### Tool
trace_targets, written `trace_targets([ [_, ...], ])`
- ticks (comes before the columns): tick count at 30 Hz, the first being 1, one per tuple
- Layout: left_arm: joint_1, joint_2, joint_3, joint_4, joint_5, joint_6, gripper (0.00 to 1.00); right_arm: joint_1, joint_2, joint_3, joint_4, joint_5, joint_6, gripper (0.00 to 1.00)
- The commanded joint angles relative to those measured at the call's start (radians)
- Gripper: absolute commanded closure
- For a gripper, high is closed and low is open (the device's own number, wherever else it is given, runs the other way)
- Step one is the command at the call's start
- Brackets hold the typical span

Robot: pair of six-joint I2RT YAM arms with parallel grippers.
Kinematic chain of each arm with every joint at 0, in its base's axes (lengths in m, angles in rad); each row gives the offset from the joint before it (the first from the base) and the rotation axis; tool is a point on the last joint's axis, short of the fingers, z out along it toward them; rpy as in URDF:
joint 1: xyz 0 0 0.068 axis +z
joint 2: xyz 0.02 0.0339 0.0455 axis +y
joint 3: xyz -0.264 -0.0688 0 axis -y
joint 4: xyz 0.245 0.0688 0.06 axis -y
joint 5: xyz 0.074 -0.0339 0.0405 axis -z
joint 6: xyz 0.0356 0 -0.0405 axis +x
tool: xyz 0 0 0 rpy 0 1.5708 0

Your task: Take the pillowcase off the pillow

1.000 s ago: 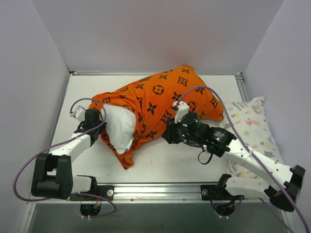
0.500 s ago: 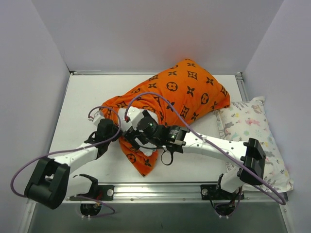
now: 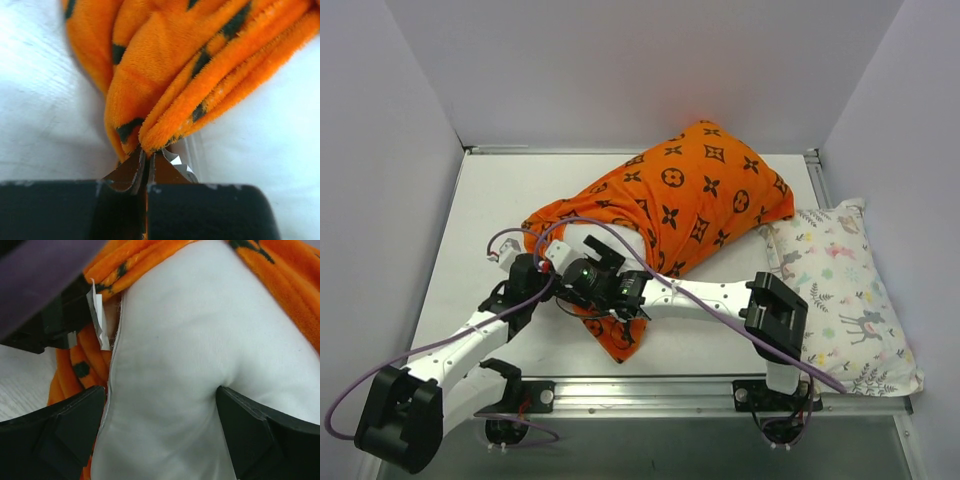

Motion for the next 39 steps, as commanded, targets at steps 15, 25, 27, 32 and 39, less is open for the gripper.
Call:
trace_targets([
  [15,0.044,-0.063,0.038,-0.092,-0.085,-0.007,1.0,-0.192,-0.128,-0.145,-0.05,0.008,0.243,1.0],
  [25,0.188,0.031,0.096,-0.032,-0.01,0.058,0.72,-0.257,-0.495,-0.306,-0.068,-0.219,0.394,1.0],
  [27,0.179,0.009,0.1,0.002,-0.001,0.081,0.54,-0.257,-0.535,-0.323,-0.073,-0.233,0.405,1.0],
  [32,0.114,-0.066,0.159,0.0,-0.013,0.228,0.27,-0.255,-0.569,-0.363,-0.062,-0.27,0.417,1.0],
  [39,-0.037,-0.213,0.183,-0.014,-0.084,0.343,0.2,-0.251,-0.578,-0.36,-0.057,-0.285,0.426,1.0],
])
